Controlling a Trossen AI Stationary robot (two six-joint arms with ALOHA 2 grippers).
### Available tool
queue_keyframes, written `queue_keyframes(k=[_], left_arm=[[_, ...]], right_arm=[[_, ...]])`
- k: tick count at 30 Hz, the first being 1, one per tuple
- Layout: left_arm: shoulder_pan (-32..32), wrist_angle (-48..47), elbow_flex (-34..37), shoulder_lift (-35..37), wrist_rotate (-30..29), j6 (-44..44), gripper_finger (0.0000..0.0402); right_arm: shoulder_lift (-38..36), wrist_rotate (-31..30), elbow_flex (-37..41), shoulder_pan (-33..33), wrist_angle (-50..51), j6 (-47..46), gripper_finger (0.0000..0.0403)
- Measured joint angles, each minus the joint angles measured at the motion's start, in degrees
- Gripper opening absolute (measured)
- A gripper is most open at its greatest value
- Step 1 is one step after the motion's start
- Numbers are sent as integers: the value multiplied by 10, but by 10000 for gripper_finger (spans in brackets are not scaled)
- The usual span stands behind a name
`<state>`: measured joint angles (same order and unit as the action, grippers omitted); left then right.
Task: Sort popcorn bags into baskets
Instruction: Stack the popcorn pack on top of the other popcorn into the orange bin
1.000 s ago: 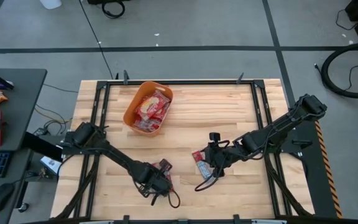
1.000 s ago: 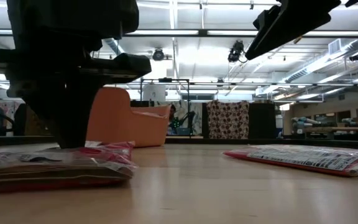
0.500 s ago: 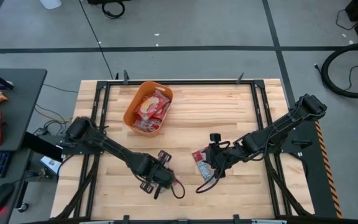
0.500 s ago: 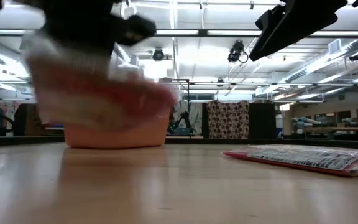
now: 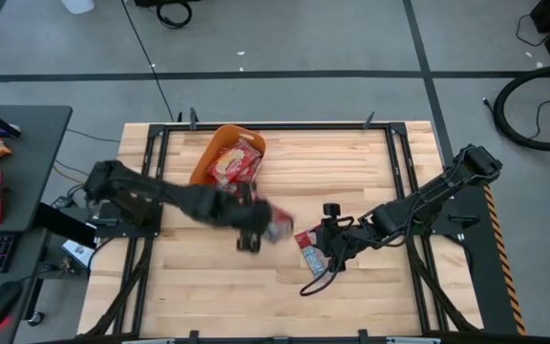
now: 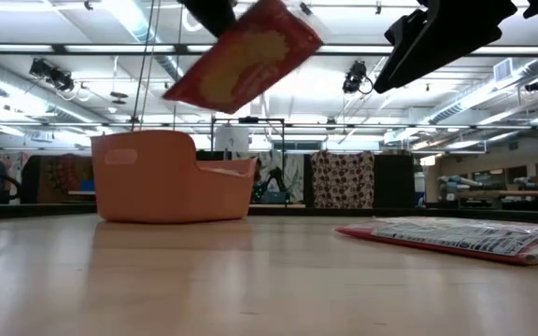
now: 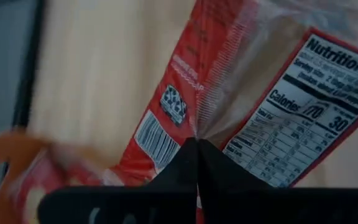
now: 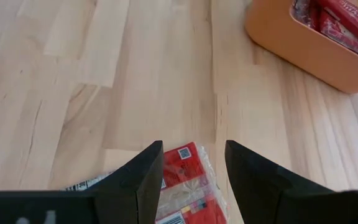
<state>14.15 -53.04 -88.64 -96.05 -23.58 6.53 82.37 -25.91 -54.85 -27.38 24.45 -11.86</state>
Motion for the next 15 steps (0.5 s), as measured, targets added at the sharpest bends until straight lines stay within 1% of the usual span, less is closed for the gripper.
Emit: queue_keyframes(k=[4,7,10,15], left_arm=[[-76,-28,-2,25,-2,107,1],[-138,-78,-2,29,18,154,0],[-199,-109,4,27,46,156,0],[-294,-91,34,24,85,127,0]], right_arm=[[0,-1,0,0,-6,0,178],[0,-1,0,0,-7,0,178],[0,-1,0,0,-8,0,178],[0,-1,0,0,-13,10,178]])
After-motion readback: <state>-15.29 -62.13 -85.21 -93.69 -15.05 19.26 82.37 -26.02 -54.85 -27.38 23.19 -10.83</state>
